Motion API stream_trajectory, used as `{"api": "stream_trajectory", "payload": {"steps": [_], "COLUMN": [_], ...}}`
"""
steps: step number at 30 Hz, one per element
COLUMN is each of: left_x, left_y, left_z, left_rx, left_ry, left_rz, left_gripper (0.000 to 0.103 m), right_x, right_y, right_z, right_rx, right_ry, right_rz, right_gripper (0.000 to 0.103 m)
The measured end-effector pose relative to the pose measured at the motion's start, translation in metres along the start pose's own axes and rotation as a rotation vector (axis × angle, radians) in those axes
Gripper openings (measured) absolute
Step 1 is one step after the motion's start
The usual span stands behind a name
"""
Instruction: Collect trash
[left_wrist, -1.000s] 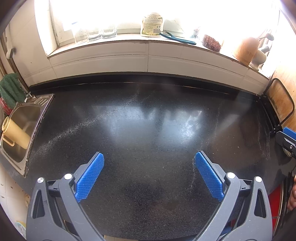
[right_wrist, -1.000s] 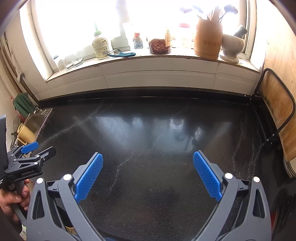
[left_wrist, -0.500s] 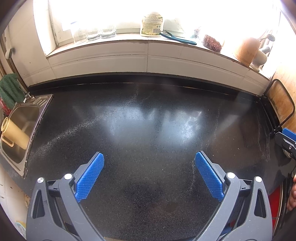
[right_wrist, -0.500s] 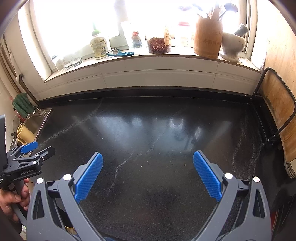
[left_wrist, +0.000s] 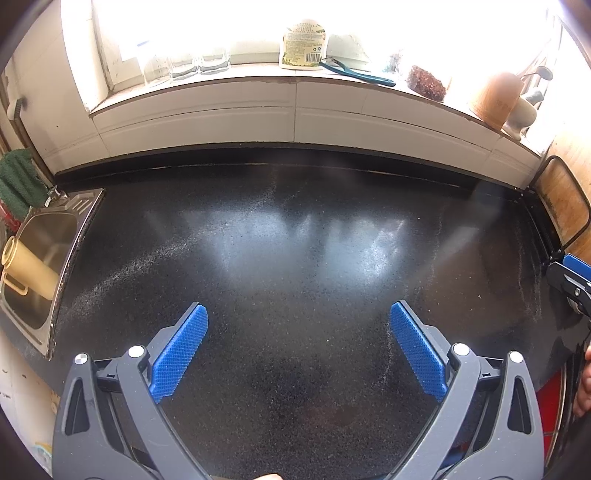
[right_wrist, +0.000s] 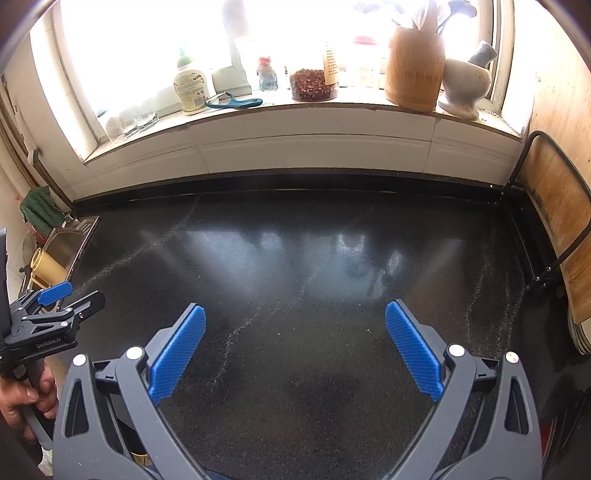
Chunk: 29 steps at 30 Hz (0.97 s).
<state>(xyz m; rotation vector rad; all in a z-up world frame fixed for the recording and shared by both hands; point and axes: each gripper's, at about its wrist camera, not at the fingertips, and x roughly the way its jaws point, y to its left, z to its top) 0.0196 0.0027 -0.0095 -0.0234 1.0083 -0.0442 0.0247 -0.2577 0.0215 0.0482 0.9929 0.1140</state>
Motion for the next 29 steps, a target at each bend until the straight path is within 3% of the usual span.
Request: {"api": "stream_trajectory", "payload": {"steps": [29], "left_x": [0.022], "left_y": [-0.003], "left_z": [0.011], "left_rx": [0.014], "left_ry": [0.022], "left_rz": [-0.005], "left_gripper": [0.096], "right_x": [0.026], "right_y": [-0.014], "right_z": [0.005], "right_rx": [0.008], "right_ry": [0.036], "right_rz": [-0.006], "right_gripper": [0.095]}}
